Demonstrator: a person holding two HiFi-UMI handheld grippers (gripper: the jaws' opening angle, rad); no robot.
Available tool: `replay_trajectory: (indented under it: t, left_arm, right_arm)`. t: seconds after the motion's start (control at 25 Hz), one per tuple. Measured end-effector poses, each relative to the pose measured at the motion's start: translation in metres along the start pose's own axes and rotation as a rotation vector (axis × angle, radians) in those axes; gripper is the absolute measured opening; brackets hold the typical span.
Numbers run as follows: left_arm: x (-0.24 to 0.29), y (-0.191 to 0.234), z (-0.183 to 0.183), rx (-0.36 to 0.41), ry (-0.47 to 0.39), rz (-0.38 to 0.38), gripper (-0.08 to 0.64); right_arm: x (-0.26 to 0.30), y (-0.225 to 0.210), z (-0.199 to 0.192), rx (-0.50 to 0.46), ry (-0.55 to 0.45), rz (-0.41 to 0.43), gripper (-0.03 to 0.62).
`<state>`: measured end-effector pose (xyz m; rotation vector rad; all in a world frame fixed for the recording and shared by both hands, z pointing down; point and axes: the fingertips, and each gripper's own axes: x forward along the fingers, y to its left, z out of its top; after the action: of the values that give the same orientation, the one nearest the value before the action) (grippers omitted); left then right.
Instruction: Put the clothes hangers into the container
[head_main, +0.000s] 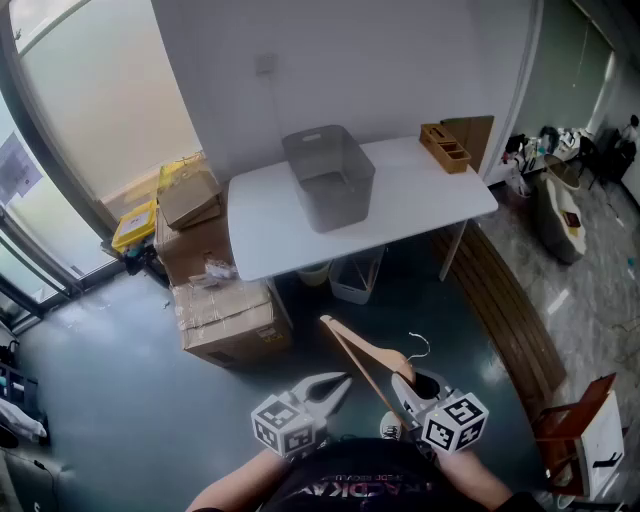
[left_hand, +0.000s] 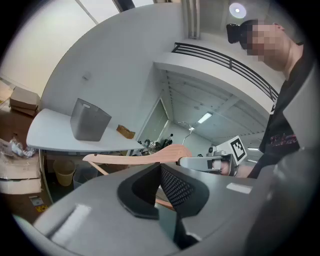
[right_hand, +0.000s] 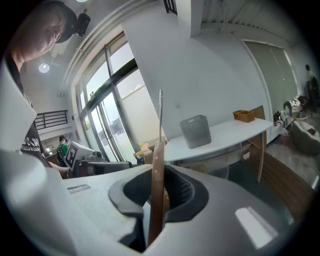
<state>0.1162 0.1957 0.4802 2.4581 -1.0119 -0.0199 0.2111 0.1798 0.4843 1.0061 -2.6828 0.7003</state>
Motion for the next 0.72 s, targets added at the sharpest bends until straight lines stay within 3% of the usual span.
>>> replay_trajectory:
  t: [0.52, 0.72]
  left_arm:
    - [-0.0013, -0.0067, -0.0042, -0.001, 0.002, -0.008, -0.002]
    - [-0.0009, -0.0074, -0.0037, 0.002, 0.006, -0.014, -0.002]
  right_arm:
    - [-0.0052, 0.0024, -0.0041, 0.008, -0.004, 0.001, 0.058]
    - [-0.0052, 0.0012, -0.0026, 0.063, -0.026, 0.010, 0.058]
